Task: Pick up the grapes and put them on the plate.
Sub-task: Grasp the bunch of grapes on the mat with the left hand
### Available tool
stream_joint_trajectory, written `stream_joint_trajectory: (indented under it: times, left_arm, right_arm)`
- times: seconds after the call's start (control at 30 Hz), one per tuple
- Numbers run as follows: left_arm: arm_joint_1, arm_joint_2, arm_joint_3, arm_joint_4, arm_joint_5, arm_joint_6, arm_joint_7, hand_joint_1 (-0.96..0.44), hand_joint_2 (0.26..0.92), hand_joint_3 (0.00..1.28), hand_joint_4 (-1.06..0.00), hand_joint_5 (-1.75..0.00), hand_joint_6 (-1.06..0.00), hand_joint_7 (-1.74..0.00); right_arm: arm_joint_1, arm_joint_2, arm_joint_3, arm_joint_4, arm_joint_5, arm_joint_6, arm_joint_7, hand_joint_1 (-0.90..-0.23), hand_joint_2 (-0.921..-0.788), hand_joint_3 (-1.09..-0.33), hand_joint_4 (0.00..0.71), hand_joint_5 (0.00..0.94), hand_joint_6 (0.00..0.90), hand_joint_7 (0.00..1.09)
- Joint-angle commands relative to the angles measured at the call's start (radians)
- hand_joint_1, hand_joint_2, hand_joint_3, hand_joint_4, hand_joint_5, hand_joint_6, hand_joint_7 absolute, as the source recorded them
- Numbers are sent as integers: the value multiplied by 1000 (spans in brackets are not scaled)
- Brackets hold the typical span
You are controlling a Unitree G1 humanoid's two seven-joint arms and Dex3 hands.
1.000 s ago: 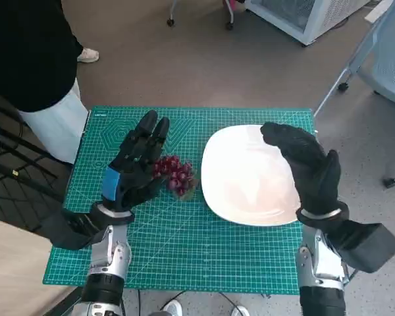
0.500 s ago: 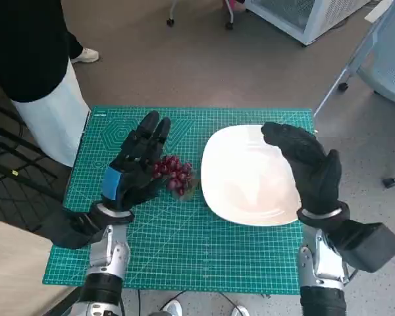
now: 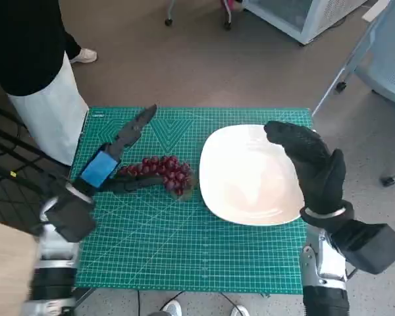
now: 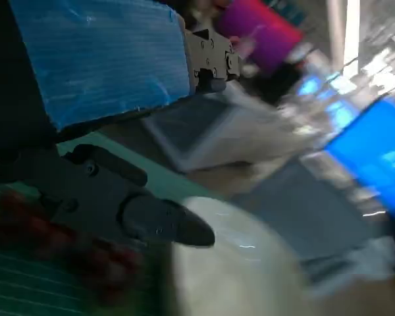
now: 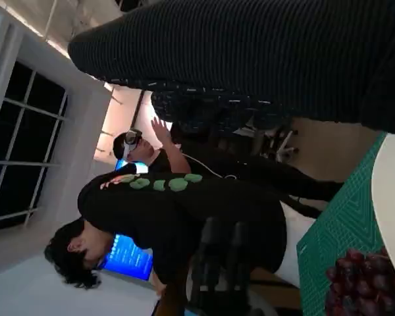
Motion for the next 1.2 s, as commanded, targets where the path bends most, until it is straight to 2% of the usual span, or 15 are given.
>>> stream_joint_trajectory:
  times: [0.03, 0.27, 0.5, 1.2]
  left_arm:
    - [52, 37, -114, -238, 304, 269, 6, -626, 713, 1, 1, 1, -41, -16]
    - [42, 31, -189, -261, 367, 399, -17, -586, 687, 0, 1, 1, -70, -21]
    - [15, 39, -246, -239, 385, 483, -21, -569, 685, 0, 1, 1, -70, -14]
    - [-129, 29, -400, -63, 395, 591, -14, -562, 686, 0, 1, 1, -86, -11]
  right_arm:
    - [6, 0, -5, 19, 7, 9, 5, -450, -921, -571, 197, 1, -1, 444]
    - [-1, 4, -7, 30, 9, 4, 7, -450, -921, -571, 197, 1, -1, 444]
    - [-5, 9, -7, 32, 12, 6, 8, -450, -921, -572, 197, 1, -1, 445]
    - [-7, 6, -10, 29, 11, 8, 8, -457, -921, -575, 197, 0, -1, 443]
